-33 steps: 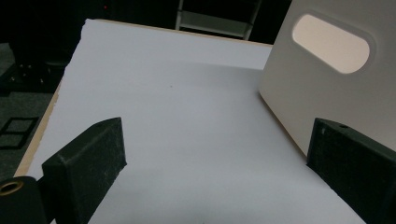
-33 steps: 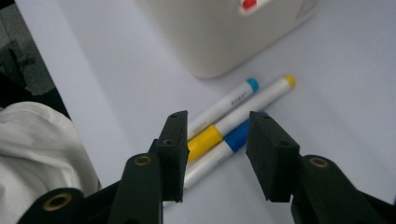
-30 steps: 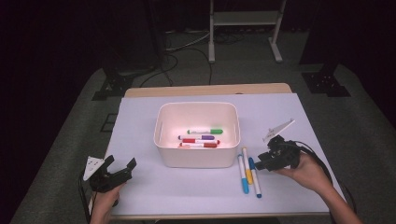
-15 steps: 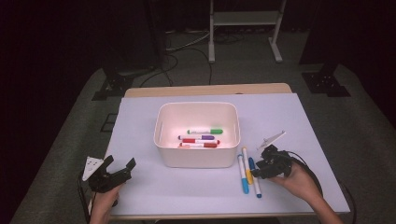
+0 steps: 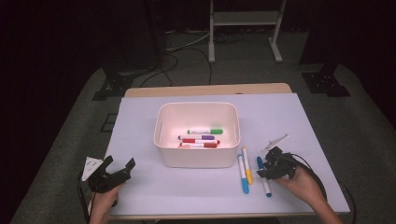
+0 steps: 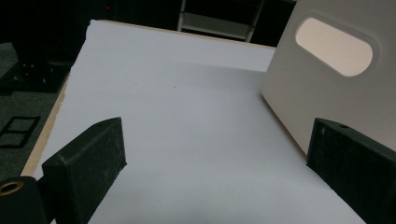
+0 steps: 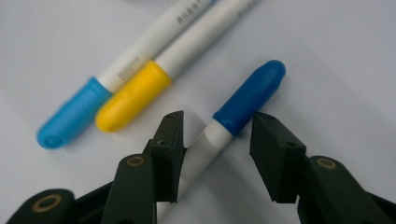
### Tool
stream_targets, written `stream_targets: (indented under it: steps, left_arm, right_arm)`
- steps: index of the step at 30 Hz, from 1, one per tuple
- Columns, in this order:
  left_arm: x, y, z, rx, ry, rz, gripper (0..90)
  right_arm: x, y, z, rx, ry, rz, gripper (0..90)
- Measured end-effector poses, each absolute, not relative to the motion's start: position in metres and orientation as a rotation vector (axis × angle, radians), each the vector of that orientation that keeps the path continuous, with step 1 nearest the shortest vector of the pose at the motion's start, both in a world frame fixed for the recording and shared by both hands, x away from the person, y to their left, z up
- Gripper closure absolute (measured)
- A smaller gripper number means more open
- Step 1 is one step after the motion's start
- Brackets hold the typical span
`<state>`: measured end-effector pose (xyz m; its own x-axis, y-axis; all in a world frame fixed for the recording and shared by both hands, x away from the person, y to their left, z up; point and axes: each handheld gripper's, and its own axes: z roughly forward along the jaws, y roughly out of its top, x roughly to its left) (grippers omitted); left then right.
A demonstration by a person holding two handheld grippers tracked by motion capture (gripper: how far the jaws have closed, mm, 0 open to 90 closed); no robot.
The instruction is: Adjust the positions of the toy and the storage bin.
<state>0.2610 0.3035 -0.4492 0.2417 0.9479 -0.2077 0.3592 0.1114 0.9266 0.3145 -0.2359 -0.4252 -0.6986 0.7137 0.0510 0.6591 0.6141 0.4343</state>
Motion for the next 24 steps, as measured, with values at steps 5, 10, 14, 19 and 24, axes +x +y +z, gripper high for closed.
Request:
stream_targets:
  steps: [5,10,14,19,24]
  left_arm:
    - [0.261,0.302,-0.449,1.447,1.308,0.693,3.2]
    - [0.262,0.302,-0.449,1.451,1.308,0.693,3.2]
    - [0.262,0.301,-0.449,1.453,1.308,0.693,3.2]
    - [0.261,0.302,-0.449,1.448,1.31,0.693,3.2]
    - [0.261,0.302,-0.449,1.449,1.31,0.694,3.2]
  right_arm:
    - [0.309,-0.253,-0.426,1.195,2.661,0.609,54.2]
    - [0.303,-0.269,-0.43,1.236,2.635,0.601,60.7]
    - [0.303,-0.277,-0.431,1.241,2.614,0.616,70.7]
    - [0.305,-0.278,-0.431,1.228,2.621,0.613,75.7]
    - [0.31,-0.282,-0.428,1.238,2.669,0.622,75.8]
